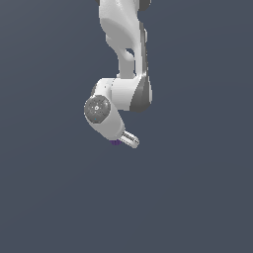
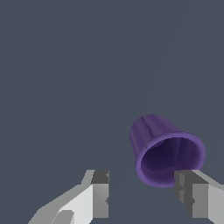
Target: Pick up the object and move it to a goal position.
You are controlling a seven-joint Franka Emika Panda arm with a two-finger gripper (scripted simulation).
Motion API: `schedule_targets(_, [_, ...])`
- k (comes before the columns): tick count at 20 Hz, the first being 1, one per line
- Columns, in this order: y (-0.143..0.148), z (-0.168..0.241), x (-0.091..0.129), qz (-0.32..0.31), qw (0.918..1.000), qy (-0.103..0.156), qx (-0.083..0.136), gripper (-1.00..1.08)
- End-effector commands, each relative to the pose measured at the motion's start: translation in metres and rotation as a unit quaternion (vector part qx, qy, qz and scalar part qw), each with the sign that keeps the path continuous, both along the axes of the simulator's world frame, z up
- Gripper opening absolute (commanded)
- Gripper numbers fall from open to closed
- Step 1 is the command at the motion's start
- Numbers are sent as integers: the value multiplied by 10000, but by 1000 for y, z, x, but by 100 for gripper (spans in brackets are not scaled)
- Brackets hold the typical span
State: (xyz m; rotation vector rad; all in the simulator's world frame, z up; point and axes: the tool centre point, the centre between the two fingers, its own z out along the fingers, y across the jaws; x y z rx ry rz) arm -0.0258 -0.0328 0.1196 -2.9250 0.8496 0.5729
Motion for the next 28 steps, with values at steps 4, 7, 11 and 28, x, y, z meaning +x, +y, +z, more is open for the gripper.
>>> schedule_targets(4, [-4,-16,-8,-673,9961,568,-21,28])
schedule_targets(7, [-5,-22,-11,-916,9927,786,-38,28])
schedule_targets(11, [-5,-27,-13,-1127,9888,982,-57,28])
schedule_targets(28, [0,-52,-28,-1216,9868,1066,-69,28])
